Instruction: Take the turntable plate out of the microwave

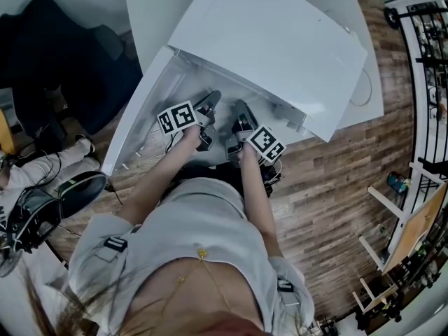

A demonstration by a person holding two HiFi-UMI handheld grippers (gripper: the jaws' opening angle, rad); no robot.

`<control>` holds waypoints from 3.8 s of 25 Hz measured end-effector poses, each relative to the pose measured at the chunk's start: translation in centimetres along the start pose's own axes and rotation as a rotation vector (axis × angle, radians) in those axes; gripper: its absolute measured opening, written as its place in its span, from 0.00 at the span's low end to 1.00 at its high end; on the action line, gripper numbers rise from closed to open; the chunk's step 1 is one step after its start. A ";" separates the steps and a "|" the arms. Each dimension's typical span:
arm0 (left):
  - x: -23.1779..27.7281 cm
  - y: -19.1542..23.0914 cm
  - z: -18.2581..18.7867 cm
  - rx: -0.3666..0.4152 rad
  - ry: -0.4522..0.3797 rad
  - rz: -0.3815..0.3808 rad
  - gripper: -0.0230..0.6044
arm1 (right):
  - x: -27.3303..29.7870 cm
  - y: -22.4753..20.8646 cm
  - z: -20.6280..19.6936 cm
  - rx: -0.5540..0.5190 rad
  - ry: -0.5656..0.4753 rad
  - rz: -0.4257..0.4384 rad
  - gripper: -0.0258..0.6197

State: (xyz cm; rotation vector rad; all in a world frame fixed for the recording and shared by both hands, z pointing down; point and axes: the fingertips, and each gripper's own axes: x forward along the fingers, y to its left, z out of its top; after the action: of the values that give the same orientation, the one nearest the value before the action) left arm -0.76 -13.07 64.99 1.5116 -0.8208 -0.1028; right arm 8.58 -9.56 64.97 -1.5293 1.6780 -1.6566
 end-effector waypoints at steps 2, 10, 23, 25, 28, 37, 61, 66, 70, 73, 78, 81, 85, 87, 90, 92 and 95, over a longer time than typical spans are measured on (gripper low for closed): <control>-0.5 0.2 -0.4 -0.002 0.001 0.001 0.15 | -0.5 0.0 -0.4 0.008 0.006 0.003 0.17; -0.6 0.6 -1.1 0.074 -0.005 -0.054 0.21 | -1.4 -1.1 -1.2 0.043 0.026 -0.015 0.16; 2.7 0.8 3.8 -0.059 -0.120 -0.122 0.16 | -1.3 -1.6 -1.2 0.017 0.051 -0.010 0.17; 2.5 0.8 3.8 -0.081 -0.120 -0.132 0.15 | -1.2 -1.7 -1.0 -0.013 0.045 -0.006 0.18; 2.5 0.7 3.7 -0.109 -0.118 -0.144 0.14 | -0.9 -2.0 0.2 -0.031 0.006 0.000 0.29; 1.3 0.0 3.0 -0.168 -0.117 -0.203 0.12 | 1.7 -1.7 4.3 0.058 -0.074 0.073 0.31; -3.8 -1.6 1.1 -0.157 -0.126 -0.245 0.11 | -1.9 2.2 3.4 -0.001 -0.130 0.291 0.14; -5.3 -2.9 0.3 -0.140 -0.130 -0.274 0.11 | -3.4 3.1 2.8 -0.011 -0.124 0.309 0.14; -6.7 -3.6 -0.5 -0.127 -0.145 -0.280 0.12 | -4.8 4.0 2.2 0.000 -0.120 0.331 0.14; -7.6 -4.3 -1.0 -0.120 -0.148 -0.287 0.12 | -5.8 4.5 2.0 -0.006 -0.120 0.336 0.14; -9.1 -5.4 -1.8 -0.110 -0.141 -0.307 0.12 | -7.5 5.3 1.3 -0.006 -0.126 0.343 0.14; -9.9 -5.6 -2.1 -0.094 -0.135 -0.301 0.12 | -8.2 5.9 0.9 -0.009 -0.124 0.348 0.14; -11.1 -6.2 -2.3 -0.082 -0.129 -0.310 0.12 | -9.0 6.9 0.3 -0.007 -0.122 0.359 0.14; -11.7 -6.6 -2.3 -0.069 -0.125 -0.316 0.12 | -9.5 7.6 0.0 -0.004 -0.123 0.372 0.14; -12.7 -7.3 -2.3 -0.049 -0.122 -0.331 0.12 | -10.2 8.6 -0.3 -0.008 -0.123 0.386 0.14; -13.4 -7.7 -2.4 -0.032 -0.121 -0.334 0.12 | -10.7 9.4 -0.4 -0.021 -0.127 0.397 0.14; -14.3 -8.7 -2.4 -0.019 -0.118 -0.359 0.12 | -11.5 10.5 -0.6 -0.025 -0.134 0.411 0.14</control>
State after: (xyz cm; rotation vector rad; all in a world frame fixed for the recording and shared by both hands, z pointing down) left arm -6.31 -4.33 51.71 1.6334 -0.6312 -0.4673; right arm 7.76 -2.47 51.18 -1.1739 1.7966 -1.2962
